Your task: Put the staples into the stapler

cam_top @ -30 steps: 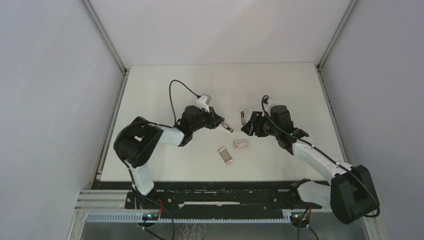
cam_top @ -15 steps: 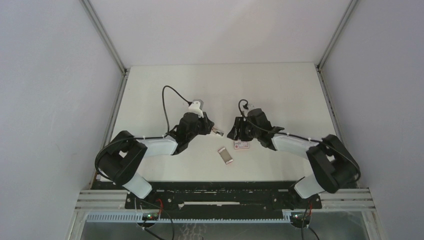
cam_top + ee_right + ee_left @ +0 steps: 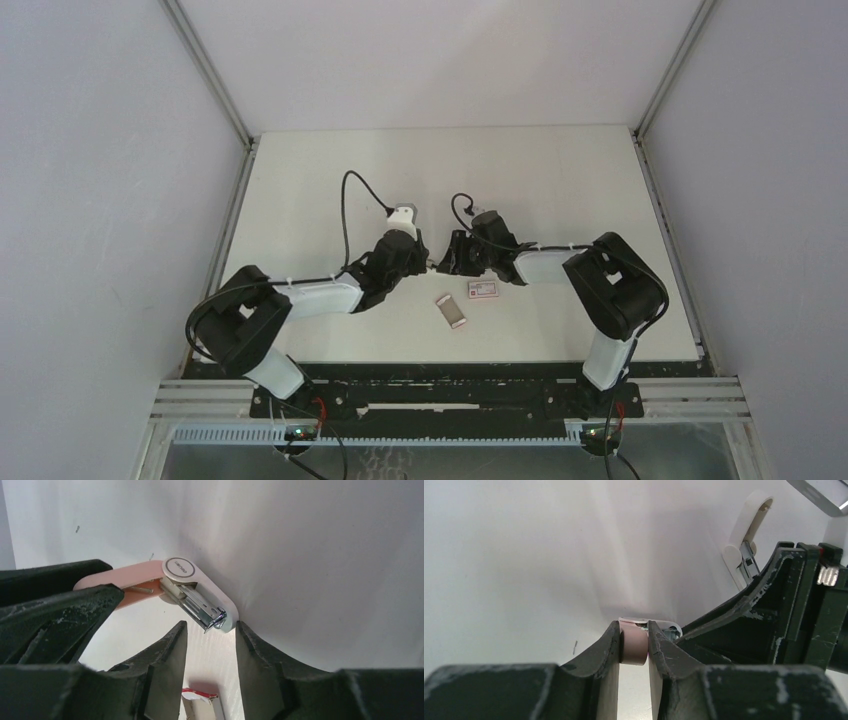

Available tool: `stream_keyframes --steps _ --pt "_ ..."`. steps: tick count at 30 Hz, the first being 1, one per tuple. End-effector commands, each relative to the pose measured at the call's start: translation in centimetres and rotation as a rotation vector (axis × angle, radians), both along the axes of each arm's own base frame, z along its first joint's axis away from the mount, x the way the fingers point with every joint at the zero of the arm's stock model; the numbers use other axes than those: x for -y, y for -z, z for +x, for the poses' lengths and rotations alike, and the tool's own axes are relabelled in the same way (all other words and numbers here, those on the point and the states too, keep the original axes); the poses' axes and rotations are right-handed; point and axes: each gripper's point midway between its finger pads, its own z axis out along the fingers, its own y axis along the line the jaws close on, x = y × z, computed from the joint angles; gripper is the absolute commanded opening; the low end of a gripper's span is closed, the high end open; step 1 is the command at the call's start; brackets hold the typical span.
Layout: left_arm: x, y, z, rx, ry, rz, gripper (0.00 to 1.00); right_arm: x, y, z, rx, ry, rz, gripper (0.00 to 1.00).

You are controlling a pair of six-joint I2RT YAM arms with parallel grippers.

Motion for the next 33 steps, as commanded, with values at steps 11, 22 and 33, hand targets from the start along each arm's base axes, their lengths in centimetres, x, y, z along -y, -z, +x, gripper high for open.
stream_keyframes --steps 11,22,33 --pt "5.0 0.7 -2.4 -0.070 0.142 0.025 0.30 -1.2 -0.6 1.6 0.048 -0.024 0.023 0.36" --pt "6.3 -0.9 -3.2 -0.049 0.205 -0.080 0.54 -0.8 -1.5 1.3 0.082 -0.082 0.014 0.37" --pt "3.9 -4.2 -2.0 0.062 0.446 -0.097 0.67 4.8 -4.7 -0.6 0.159 -0.083 -0.081 0.55"
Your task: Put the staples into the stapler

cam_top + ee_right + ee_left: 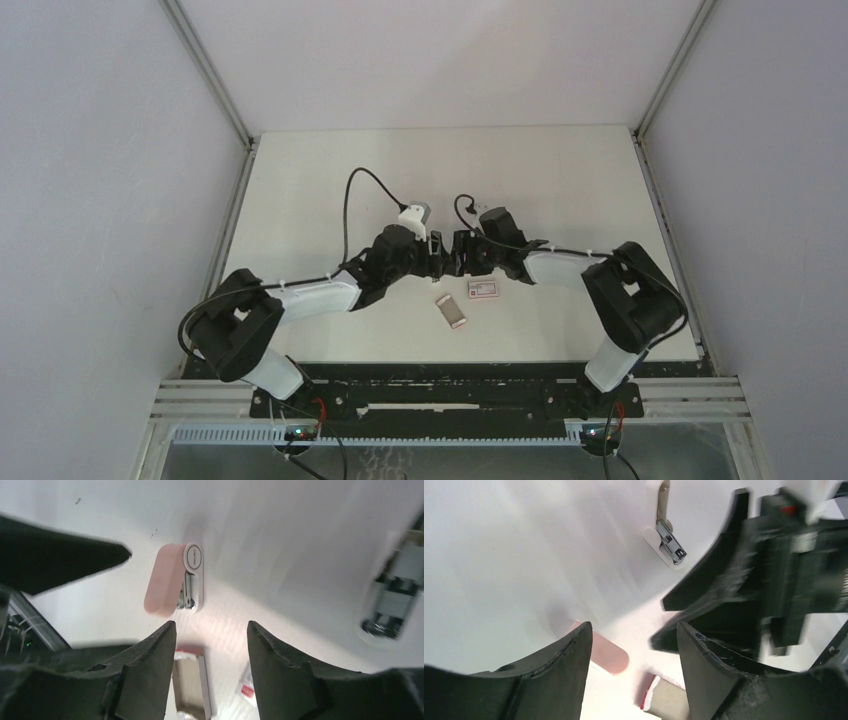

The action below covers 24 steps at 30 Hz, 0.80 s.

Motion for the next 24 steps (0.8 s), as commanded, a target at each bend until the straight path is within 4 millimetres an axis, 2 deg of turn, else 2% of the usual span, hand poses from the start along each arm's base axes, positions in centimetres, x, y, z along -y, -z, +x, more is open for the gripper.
stream_keyframes --steps 1,6,10,16,24 --pt "0.3 -1.9 -0.2 0.101 0.229 -0.038 0.67 2.6 -2.9 -0.3 0.082 0.008 -0.001 0.56" --pt "1.2 -2.4 0.5 0.086 0.370 -0.145 0.67 3.9 -5.2 -1.3 0.128 0.022 0.021 0.58" --pt "1.7 -1.3 1.6 0.054 0.361 -0.139 0.67 4.3 -6.7 -2.0 0.158 0.017 0.041 0.59" --pt "2.2 1.3 2.3 -0.036 0.354 -0.110 0.65 4.6 -7.7 -2.7 0.181 0.018 0.056 0.59" --pt "1.4 3.2 2.2 -0.116 0.338 -0.048 0.64 4.9 -8.0 -3.0 0.191 0.025 0.063 0.59"
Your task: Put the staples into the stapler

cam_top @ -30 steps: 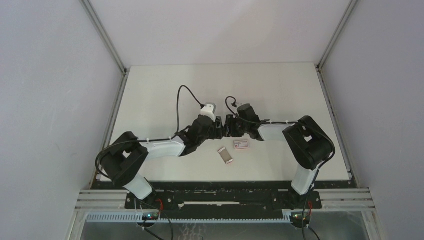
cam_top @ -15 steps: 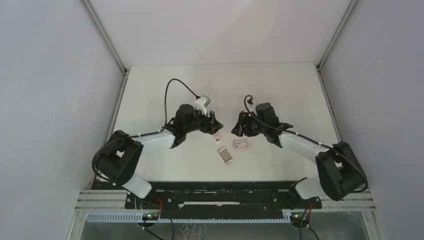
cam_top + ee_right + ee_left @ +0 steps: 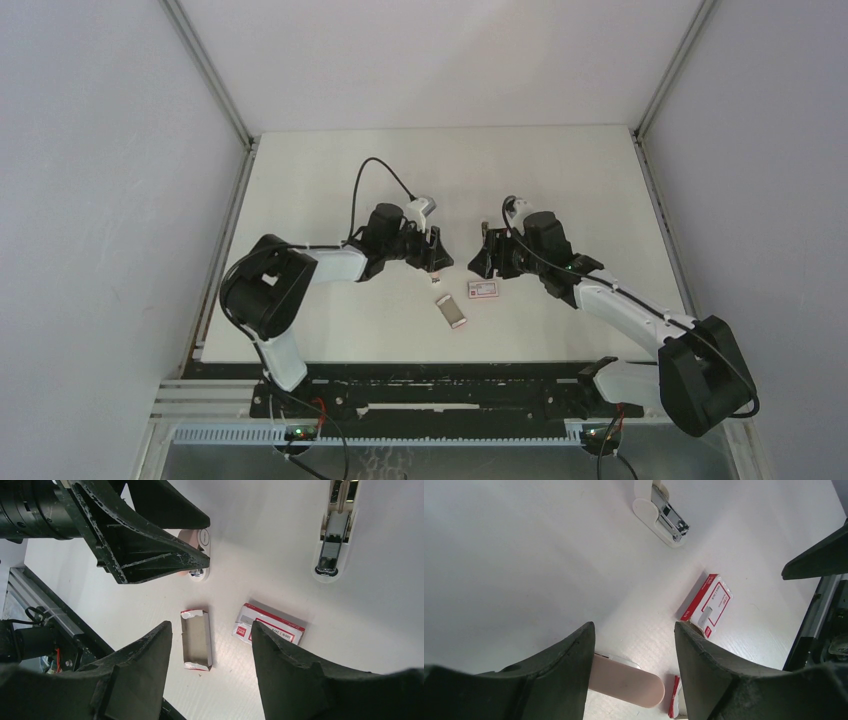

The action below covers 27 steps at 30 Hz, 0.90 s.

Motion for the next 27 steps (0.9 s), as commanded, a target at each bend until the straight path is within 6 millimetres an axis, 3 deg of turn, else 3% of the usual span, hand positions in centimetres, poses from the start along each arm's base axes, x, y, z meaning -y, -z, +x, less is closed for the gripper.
stream_keyframes --steps 1,15,27 --pt "0.0 -0.8 0.5 0.016 0.020 0.015 0.64 0.0 -1.1 0.1 0.045 -0.009 0.012 0.59" --pt "-2.4 -0.2 -2.3 -0.029 -0.005 0.055 0.63 0.7 -1.4 0.1 0.057 0.019 0.019 0.59" --pt "-4.1 0.4 -6.1 -0.057 0.031 0.052 0.63 0.9 -1.9 -0.2 0.069 0.019 0.030 0.59"
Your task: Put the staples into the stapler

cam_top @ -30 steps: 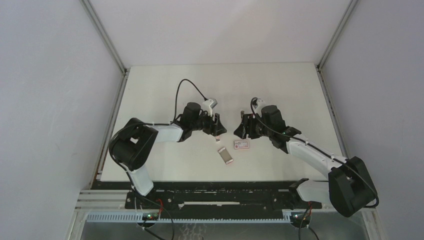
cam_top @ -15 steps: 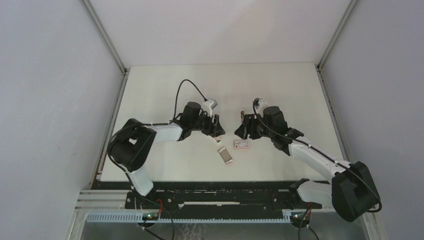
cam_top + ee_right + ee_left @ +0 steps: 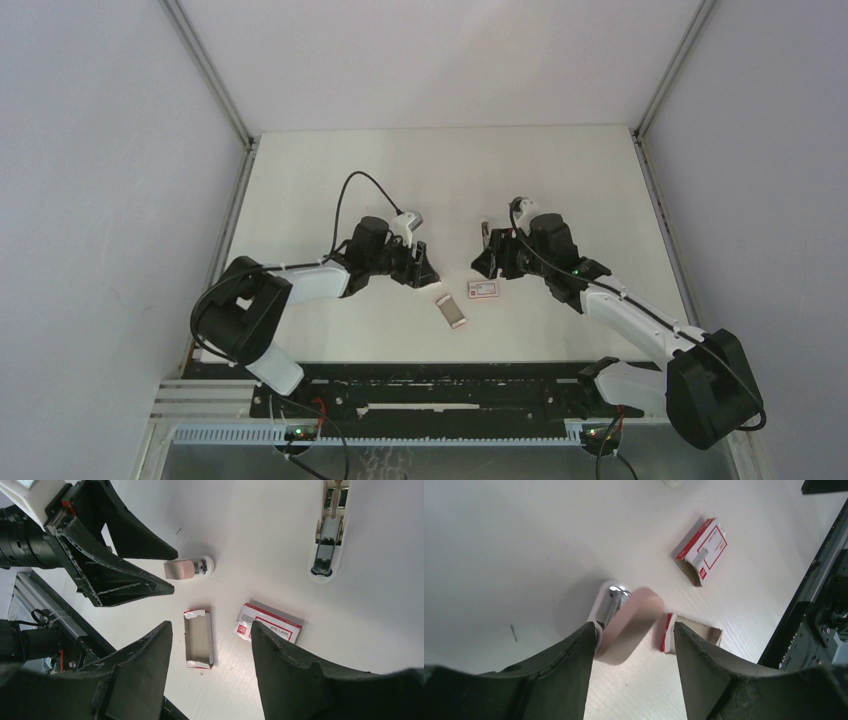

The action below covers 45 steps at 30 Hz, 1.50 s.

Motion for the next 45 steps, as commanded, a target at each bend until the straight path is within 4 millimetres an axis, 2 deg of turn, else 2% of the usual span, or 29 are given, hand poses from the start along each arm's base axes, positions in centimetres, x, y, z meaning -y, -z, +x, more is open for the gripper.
stream_keyframes --steps 1,14,20,27,36,45 --pt "-1.0 0.4 -1.8 -0.010 0.027 0.013 0.64 0.2 -1.0 0.0 0.036 0.001 0.014 0.59" --pt "-2.9 0.5 -0.8 0.102 -0.054 0.118 0.65 0.8 -1.7 -0.2 0.057 0.020 0.012 0.59" --pt "-2.2 0.3 -1.0 0.164 -0.053 0.165 0.66 1.1 -1.9 0.3 0.069 0.051 0.011 0.59" --pt "-1.9 1.7 -0.7 0.171 -0.080 0.278 0.66 1.6 -1.8 0.4 0.069 0.077 -0.004 0.59" --pt "-2.7 2.3 -0.3 0.194 -0.122 0.353 0.52 1.9 -1.5 0.6 0.068 0.100 -0.003 0.59" --pt "-0.6 2.0 -0.7 0.208 -0.059 0.329 0.60 2.3 -1.2 0.6 0.065 0.110 -0.016 0.59"
